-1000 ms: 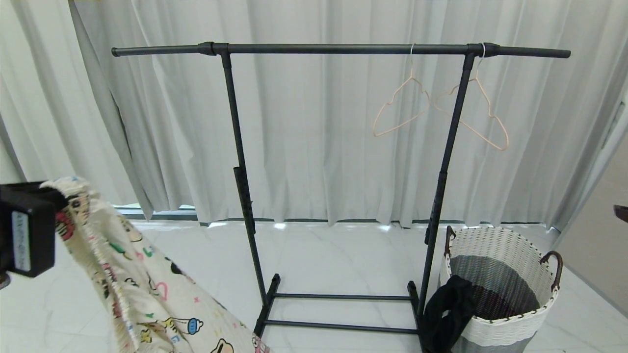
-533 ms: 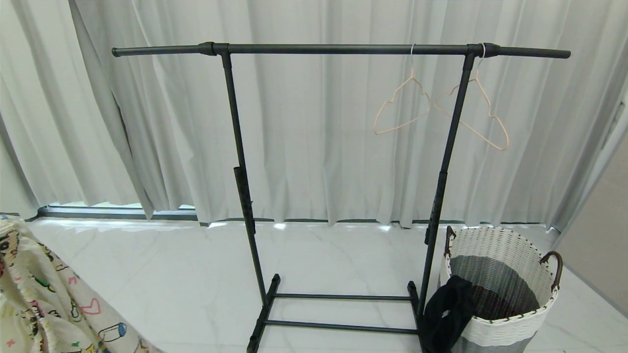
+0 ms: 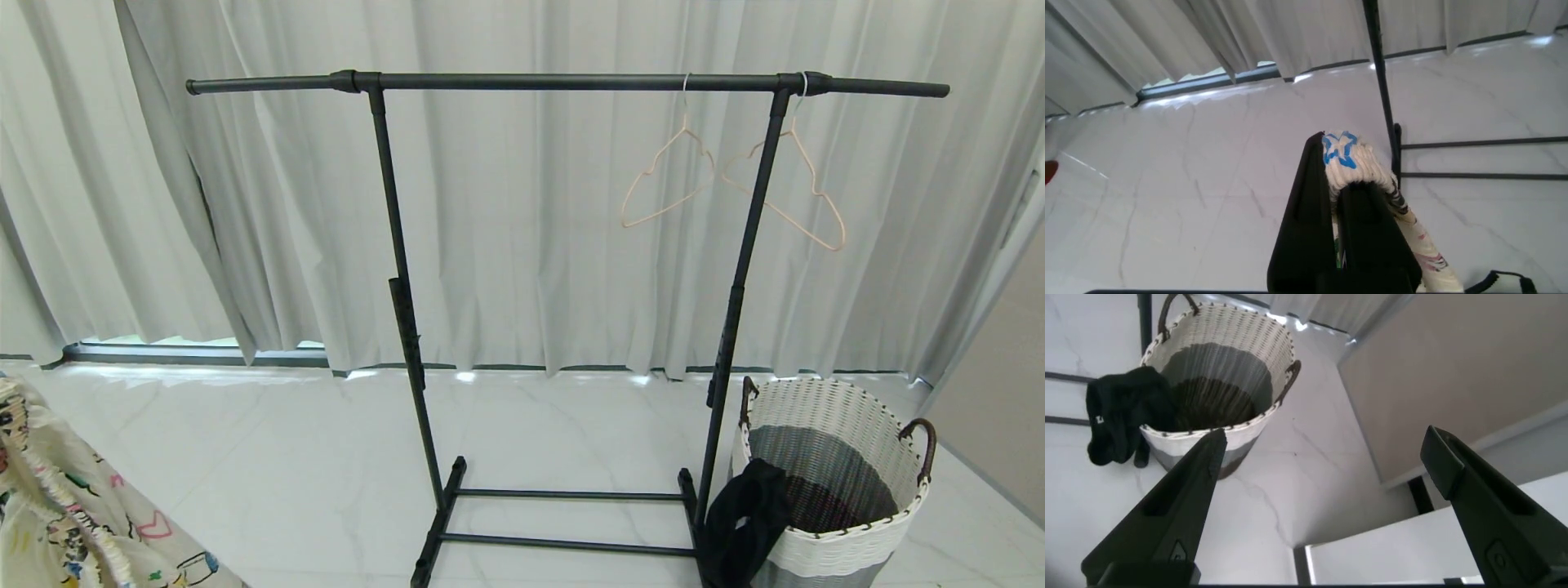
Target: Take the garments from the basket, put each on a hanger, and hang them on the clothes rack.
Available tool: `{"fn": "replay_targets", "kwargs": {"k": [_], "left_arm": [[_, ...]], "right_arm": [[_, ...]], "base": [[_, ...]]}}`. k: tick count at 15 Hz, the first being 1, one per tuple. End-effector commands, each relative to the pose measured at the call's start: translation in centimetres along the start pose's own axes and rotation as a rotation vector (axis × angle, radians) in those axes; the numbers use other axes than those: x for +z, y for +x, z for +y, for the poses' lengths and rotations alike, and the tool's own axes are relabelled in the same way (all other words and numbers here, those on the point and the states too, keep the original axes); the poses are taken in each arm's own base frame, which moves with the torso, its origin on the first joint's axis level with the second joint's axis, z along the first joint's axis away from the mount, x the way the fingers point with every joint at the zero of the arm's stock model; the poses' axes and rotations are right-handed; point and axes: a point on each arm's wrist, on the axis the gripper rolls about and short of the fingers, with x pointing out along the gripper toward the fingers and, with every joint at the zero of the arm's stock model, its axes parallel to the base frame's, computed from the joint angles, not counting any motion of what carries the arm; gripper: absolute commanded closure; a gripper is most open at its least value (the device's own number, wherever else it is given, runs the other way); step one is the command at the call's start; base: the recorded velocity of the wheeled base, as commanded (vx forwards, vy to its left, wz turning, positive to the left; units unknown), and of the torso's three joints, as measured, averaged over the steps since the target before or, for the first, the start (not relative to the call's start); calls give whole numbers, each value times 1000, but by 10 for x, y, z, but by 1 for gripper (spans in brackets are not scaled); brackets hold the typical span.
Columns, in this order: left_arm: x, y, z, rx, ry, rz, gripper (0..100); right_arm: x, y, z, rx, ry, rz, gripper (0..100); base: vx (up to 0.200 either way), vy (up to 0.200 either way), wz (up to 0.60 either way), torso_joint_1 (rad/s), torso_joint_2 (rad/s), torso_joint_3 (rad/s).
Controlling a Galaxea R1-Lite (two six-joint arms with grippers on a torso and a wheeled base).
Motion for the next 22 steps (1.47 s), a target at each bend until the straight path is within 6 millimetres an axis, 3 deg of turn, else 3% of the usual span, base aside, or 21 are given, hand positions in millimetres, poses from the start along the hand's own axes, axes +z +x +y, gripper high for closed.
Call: {"fn": "replay_targets", "kwargs": {"k": [1,10,22], "left_arm": [[0,1,-1,1,4,5,100],[0,2,-2,1,67,8,100],[-7,-1,0,-1,71,7,100]], "right_arm": [[-2,0,1,-3,-1,5,0],[-2,0,3,72,4,-24,0],[4,21,7,187,153,-15,0]], "base": [[0,0,0,0,0,0],[0,0,0,11,-34,-21],[0,0,0,180,-448,-273]]}}
